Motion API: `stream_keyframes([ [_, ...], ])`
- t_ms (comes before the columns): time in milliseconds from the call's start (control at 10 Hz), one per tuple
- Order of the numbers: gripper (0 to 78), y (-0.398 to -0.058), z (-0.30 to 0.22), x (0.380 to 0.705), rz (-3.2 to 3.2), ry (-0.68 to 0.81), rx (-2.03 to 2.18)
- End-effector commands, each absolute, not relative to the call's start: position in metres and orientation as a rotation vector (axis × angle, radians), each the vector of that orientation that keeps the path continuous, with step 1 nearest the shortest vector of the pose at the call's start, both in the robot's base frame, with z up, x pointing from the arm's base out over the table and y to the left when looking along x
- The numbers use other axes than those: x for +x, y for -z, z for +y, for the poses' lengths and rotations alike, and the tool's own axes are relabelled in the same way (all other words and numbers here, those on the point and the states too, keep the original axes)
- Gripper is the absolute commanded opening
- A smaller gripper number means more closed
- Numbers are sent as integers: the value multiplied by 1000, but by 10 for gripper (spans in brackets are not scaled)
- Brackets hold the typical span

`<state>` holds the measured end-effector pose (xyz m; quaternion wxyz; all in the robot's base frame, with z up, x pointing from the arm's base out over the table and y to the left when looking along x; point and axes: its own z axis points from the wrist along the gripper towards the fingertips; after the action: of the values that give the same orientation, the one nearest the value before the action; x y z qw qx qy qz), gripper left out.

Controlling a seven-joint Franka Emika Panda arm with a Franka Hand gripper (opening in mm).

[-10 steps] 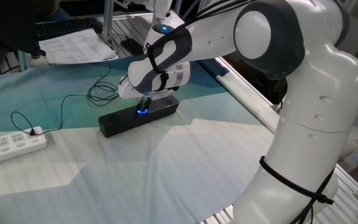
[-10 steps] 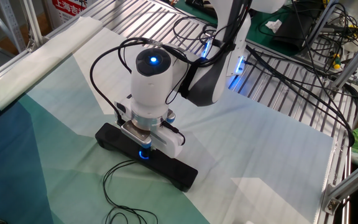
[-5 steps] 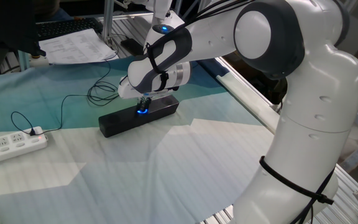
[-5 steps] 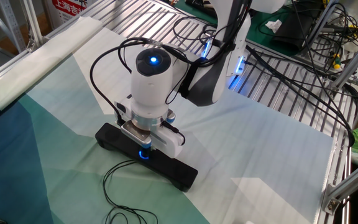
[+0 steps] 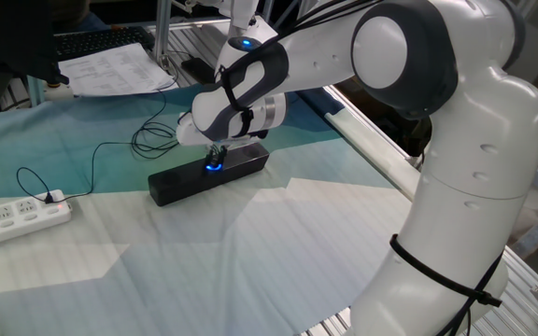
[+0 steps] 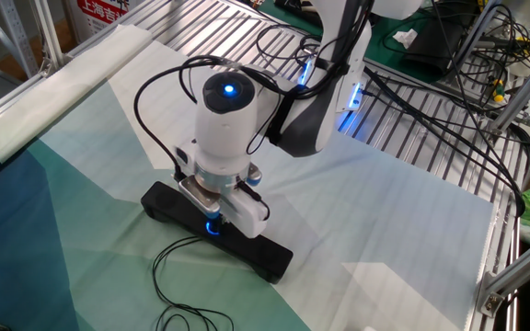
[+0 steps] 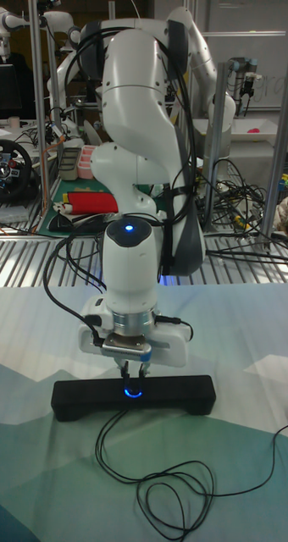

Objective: Turn the knob to increase the volume of the speaker

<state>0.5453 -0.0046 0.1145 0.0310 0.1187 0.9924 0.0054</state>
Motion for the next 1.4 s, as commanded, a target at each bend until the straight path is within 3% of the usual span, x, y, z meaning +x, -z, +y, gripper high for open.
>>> stream_keyframes([
  [100, 12, -115, -4, 545, 3023, -6, 587],
  [1400, 12, -113, -4, 542, 2850, -20, 1190],
])
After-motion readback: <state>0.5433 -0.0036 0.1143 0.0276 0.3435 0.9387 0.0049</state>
